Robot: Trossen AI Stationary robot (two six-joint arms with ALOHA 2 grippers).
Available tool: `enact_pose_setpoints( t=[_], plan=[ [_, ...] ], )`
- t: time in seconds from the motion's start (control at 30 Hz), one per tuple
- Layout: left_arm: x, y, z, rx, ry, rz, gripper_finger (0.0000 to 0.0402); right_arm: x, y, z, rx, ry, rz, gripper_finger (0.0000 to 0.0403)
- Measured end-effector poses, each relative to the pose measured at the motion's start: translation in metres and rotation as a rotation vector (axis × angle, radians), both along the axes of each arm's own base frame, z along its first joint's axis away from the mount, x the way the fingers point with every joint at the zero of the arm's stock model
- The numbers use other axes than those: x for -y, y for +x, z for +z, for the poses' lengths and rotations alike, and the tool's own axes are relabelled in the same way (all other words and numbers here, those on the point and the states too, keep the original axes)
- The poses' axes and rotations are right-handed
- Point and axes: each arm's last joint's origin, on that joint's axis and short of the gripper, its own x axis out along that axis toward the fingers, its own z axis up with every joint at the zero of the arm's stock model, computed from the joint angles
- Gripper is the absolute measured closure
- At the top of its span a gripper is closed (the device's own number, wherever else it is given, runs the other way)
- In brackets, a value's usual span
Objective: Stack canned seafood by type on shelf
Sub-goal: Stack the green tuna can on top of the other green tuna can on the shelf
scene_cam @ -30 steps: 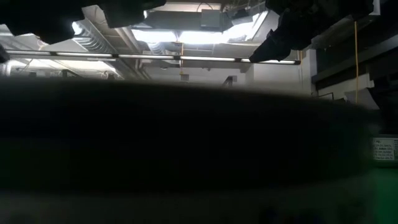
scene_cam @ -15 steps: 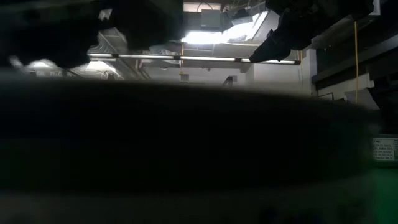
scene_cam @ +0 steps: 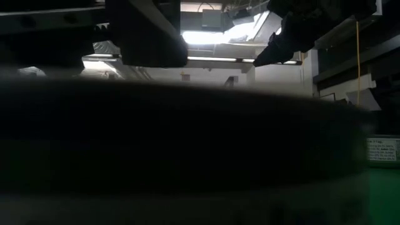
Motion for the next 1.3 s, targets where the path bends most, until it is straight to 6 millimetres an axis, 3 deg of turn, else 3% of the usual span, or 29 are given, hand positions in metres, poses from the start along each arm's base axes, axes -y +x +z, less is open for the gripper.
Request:
enact_pose_setpoints(
  t=[0.53, 0.77, 1.03, 1.3],
  plan=[
    [0.019, -0.019, 0.003, -0.060, -0.017, 0.028, 0.0155, 0.000, -0.001, -0.001, -0.013, -0.002, 0.000, 0.0251],
    [0.010, -0.018, -0.004, -0.063, 0.140, -0.017, 0.0155, 0.000, -0.001, -0.001, -0.013, -0.002, 0.000, 0.0251],
    [0.002, -0.012, -0.005, -0.052, 0.187, -0.066, 0.0156, 0.000, -0.001, -0.001, -0.013, -0.002, 0.000, 0.0251],
    [0.001, -0.012, -0.006, -0.061, 0.194, -0.105, 0.0197, 0.000, -0.001, -0.001, -0.012, -0.002, 0.000, 0.0251]
  ],
)
